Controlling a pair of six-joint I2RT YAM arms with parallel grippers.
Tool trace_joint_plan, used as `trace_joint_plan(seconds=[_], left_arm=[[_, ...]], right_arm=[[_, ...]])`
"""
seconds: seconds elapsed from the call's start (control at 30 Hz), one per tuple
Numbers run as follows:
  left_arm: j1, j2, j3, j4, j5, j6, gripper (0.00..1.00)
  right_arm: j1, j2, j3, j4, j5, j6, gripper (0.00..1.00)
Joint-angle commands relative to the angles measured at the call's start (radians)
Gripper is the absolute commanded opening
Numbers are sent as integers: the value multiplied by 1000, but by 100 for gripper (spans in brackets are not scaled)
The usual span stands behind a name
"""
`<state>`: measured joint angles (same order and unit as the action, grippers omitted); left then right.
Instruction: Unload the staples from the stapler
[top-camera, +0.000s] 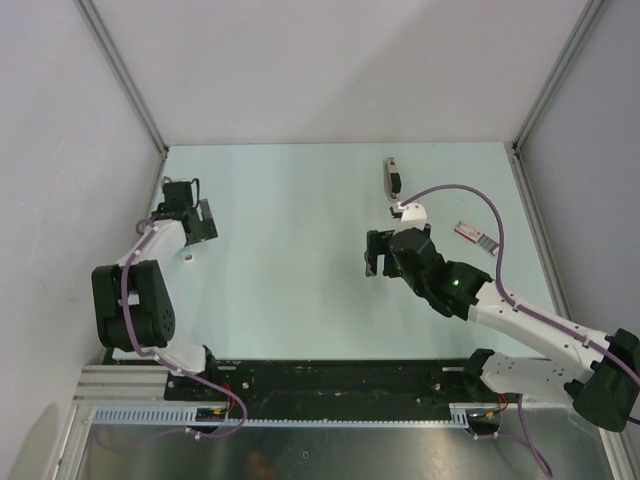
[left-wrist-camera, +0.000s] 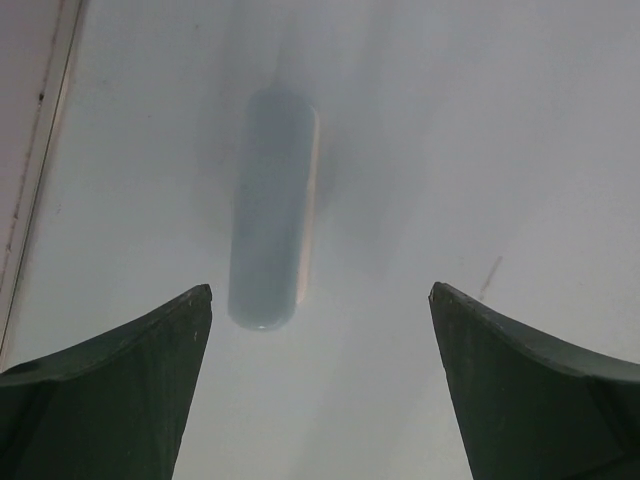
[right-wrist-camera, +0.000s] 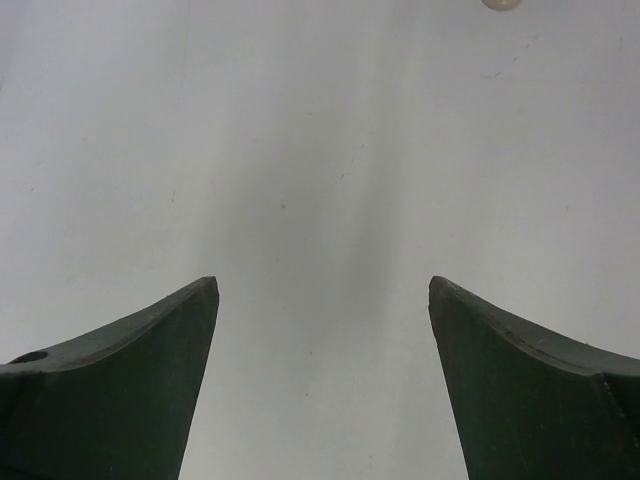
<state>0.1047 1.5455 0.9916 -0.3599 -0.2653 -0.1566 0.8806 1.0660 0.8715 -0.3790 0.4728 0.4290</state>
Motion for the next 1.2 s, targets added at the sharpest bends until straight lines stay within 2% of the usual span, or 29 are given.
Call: trace_joint_plan(seconds=[0.0,0.23,0.3,0.47,0.63,0.8,1.0,1.17], left_arm=[[64,34,37,25,-10,-49,94],[85,81,55,26,-17,-56,88],[85,106,64,26,-5,-51,84],[85,133,49,27,34,-37,59],[85,142,10,31,52,-17,44],[84,135,-17,39,83,-5,22],[68,90,-51,38,140,17,15],[-18,-27,-106,4,232,34,14]], right_arm=[[6,-19,-22,70,-5,-20,90],[10,-5,-42,113,-40,-31,87],[9,3,-44,119,-47,-32,86],[13,20,-46,119,-52,-30,83],[14,15,-46,116,-54,-26,82],[18,1,-45,107,-51,-19,80],[31,-4,-45,100,-39,-13,78],[49,5,-45,92,-18,-5,78]])
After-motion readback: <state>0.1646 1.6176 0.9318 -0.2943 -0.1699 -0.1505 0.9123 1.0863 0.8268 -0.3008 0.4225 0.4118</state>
